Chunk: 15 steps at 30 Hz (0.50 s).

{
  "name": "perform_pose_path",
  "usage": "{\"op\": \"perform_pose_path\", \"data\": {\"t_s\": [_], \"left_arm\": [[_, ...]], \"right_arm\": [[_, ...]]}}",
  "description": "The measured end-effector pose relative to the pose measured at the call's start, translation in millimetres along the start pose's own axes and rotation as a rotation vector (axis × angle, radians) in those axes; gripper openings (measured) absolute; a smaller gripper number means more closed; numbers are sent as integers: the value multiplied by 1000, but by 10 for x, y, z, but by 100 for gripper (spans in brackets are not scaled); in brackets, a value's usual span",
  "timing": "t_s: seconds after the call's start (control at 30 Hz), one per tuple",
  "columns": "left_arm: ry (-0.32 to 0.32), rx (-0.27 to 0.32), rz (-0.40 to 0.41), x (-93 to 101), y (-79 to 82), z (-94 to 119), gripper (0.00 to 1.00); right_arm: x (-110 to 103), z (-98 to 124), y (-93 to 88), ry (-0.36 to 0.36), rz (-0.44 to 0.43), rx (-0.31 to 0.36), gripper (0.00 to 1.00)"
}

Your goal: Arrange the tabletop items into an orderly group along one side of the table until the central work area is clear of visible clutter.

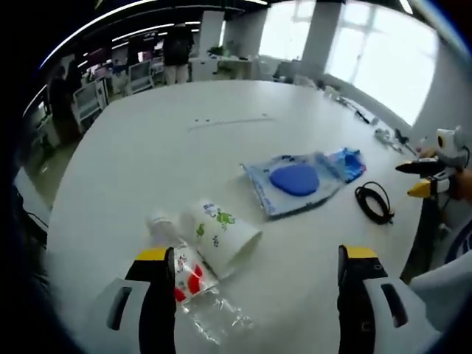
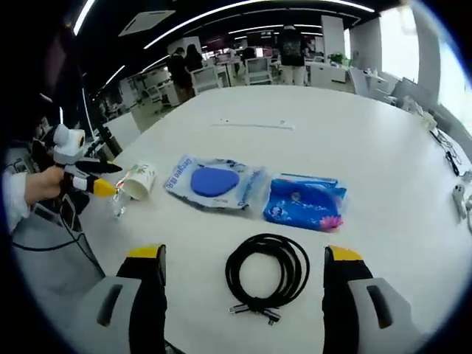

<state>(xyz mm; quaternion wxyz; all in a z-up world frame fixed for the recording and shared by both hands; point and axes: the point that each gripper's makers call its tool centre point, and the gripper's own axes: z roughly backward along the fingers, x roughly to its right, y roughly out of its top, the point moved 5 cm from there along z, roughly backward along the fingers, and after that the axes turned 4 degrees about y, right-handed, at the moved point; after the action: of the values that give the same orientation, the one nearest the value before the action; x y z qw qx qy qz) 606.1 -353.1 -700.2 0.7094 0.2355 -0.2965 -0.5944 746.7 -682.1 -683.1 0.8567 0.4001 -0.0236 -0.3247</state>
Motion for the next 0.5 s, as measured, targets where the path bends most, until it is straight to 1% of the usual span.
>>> {"op": "perform_pose_path", "data": {"t_s": [0.07,0.2,0.4,0.5], "left_arm": [[-23,-6,11,40,-66,-11,88],[-19,-15,2,53,-143,-5,88],[-33,-17,-15,50,-138,-2,88],[-27,-11,-20,66,-109,14,87]], "right_arm": [[24,-1,-56,0,-12,-3,86],[-45,31,-158,3,-21,-17,86],[-62,35,-238,5,-26,-33,85],[-66,33,-276,11,-52,-41,83]]}}
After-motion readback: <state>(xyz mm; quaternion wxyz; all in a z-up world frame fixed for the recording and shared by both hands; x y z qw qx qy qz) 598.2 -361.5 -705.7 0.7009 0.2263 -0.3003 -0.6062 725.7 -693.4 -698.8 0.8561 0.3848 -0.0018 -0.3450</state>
